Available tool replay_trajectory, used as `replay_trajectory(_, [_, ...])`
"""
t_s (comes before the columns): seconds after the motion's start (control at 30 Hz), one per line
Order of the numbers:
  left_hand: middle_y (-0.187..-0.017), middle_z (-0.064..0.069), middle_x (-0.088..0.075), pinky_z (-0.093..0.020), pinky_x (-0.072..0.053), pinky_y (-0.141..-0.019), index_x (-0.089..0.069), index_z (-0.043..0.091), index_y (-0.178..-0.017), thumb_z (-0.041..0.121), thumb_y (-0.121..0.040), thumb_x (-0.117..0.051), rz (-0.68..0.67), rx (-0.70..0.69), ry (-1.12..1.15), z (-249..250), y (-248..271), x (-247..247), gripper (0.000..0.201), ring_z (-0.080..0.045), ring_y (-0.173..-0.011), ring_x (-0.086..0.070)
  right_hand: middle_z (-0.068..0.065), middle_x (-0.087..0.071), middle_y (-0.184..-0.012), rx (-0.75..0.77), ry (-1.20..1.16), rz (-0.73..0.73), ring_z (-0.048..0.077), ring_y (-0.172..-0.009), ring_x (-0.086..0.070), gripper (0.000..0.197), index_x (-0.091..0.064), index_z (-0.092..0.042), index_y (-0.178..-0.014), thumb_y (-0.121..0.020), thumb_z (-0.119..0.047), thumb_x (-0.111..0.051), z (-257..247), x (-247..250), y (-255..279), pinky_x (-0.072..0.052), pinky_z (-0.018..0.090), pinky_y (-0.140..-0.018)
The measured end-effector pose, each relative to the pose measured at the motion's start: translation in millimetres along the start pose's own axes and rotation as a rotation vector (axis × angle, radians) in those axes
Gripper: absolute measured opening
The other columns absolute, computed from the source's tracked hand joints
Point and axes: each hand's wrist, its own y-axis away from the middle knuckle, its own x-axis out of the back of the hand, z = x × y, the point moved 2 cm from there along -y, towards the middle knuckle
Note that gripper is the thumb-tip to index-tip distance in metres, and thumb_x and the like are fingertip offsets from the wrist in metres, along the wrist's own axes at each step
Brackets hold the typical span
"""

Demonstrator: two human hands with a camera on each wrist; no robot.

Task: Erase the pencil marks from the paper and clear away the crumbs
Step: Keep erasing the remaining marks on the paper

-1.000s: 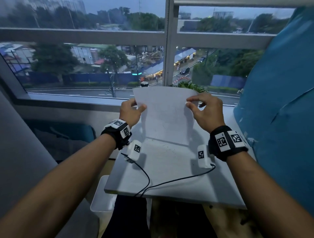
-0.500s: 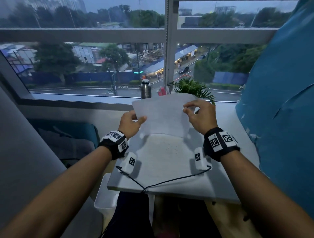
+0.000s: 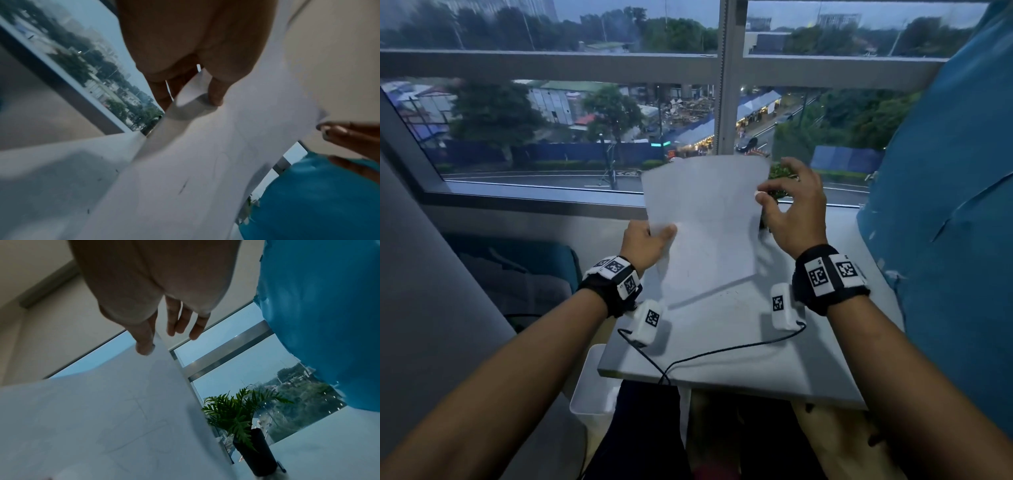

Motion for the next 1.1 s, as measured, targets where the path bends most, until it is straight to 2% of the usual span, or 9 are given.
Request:
replay_trajectory(0.13, [-0.068, 0.001, -0.060, -0.023, -0.043, -0.058, -0.067, 0.008, -0.076, 0.016, -0.088, -0.069, 0.106, 0.137, 0.089, -9.2, 12.9, -1.0, 0.014, -0.015, -0.062, -0.054, 0.004, -0.059, -0.127, 0.061, 0.022, -0.075, 0.023, -0.121, -0.048, 0.004, -0.073, -0.016, -0.086, -0.083, -0.015, -0.070, -4.3, -13.1, 34.9, -0.037, 0.034, -0.106])
replay_trajectory(0.3, [-0.075, -0.005, -0.063, -0.029, -0.049, -0.061, -0.062, 0.012, -0.083, 0.001, -0.085, -0.054, 0.062, 0.301, 0.148, -34.8, 35.3, -18.7, 0.014, -0.022, -0.067, -0.060, -0.001, -0.068, -0.099, -0.202, 0.008, -0.694, 0.018, -0.101, -0.060, 0.010, -0.067, -0.022, -0.084, -0.086, -0.014, -0.062, 19.9, -62.2, 98.5, -0.051, 0.037, -0.090])
replay_trajectory(0.5, [-0.105, -0.014, -0.071, -0.055, -0.058, -0.081, -0.060, 0.013, -0.109, 0.016, -0.059, -0.064, -0.116, 0.421, 0.047, -72.1, 51.5, -21.1, 0.050, -0.037, -0.097, -0.069, -0.002, -0.063, -0.094, -0.279, 0.258, -1.031, 0.017, -0.083, -0.063, 0.020, -0.056, -0.024, -0.079, -0.079, -0.005, -0.052, 45.4, -80.6, 140.0, -0.057, 0.035, -0.072])
replay_trajectory(0.57, [-0.119, -0.004, -0.066, -0.046, -0.054, -0.094, -0.048, 0.020, -0.127, 0.021, -0.063, -0.077, -0.035, 0.393, -0.020, -64.7, 56.1, -10.4, 0.071, -0.026, -0.106, -0.065, -0.006, -0.060, -0.089, -0.259, 0.299, -1.053, 0.015, -0.077, -0.063, 0.026, -0.054, -0.027, -0.076, -0.076, -0.002, -0.049, 55.0, -79.9, 145.2, -0.060, 0.039, -0.069])
replay_trajectory(0.67, [-0.154, -0.004, -0.029, -0.037, -0.026, -0.117, -0.012, 0.021, -0.155, 0.023, -0.080, -0.077, 0.030, 0.191, -0.400, -58.4, 49.4, 11.6, 0.099, -0.019, -0.140, -0.031, -0.007, -0.063, -0.091, -0.180, 0.319, -1.105, 0.015, -0.079, -0.063, 0.023, -0.054, -0.028, -0.079, -0.081, -0.005, -0.053, 62.9, -74.5, 142.9, -0.059, 0.038, -0.072])
replay_trajectory(0.73, [-0.162, -0.009, -0.013, -0.042, -0.020, -0.119, -0.018, 0.023, -0.155, 0.025, -0.081, -0.075, -0.091, -0.045, -0.658, -53.2, 43.6, 18.3, 0.093, -0.024, -0.149, -0.015, -0.005, -0.066, -0.095, -0.112, 0.327, -1.172, 0.016, -0.083, -0.065, 0.018, -0.054, -0.028, -0.082, -0.084, -0.010, -0.053, 65.6, -69.7, 139.1, -0.058, 0.038, -0.075])
replay_trajectory(0.8, [-0.161, -0.007, -0.021, -0.039, -0.024, -0.117, -0.039, 0.022, -0.148, 0.029, -0.082, -0.076, -0.380, -0.235, -0.821, -54.6, 43.2, 9.6, 0.076, -0.026, -0.146, -0.026, -0.005, -0.068, -0.099, -0.066, 0.339, -1.232, 0.017, -0.087, -0.067, 0.017, -0.052, -0.032, -0.081, -0.085, -0.015, -0.052, 67.8, -67.4, 135.2, -0.058, 0.041, -0.078])
replay_trajectory(0.93, [-0.160, -0.001, -0.027, -0.032, -0.019, -0.116, -0.039, 0.026, -0.149, 0.041, -0.082, -0.075, -0.849, -0.289, -0.911, -61.5, 65.2, -30.3, 0.078, -0.020, -0.145, -0.027, -0.007, -0.068, -0.101, -0.028, 0.358, -1.272, 0.016, -0.089, -0.065, 0.018, -0.054, -0.031, -0.082, -0.085, -0.014, -0.051, 65.1, -68.9, 127.4, -0.057, 0.040, -0.080])
replay_trajectory(1.1, [-0.157, -0.003, -0.027, -0.045, -0.035, -0.111, -0.036, 0.027, -0.148, 0.054, -0.082, -0.068, -0.875, -0.292, -1.041, -71.7, 71.5, -64.4, 0.078, -0.026, -0.139, -0.033, -0.004, -0.057, -0.095, -0.124, 0.338, -0.997, 0.019, -0.084, -0.060, 0.018, -0.061, -0.020, -0.079, -0.083, -0.003, -0.058, 66.1, -73.8, 126.1, -0.054, 0.038, -0.074])
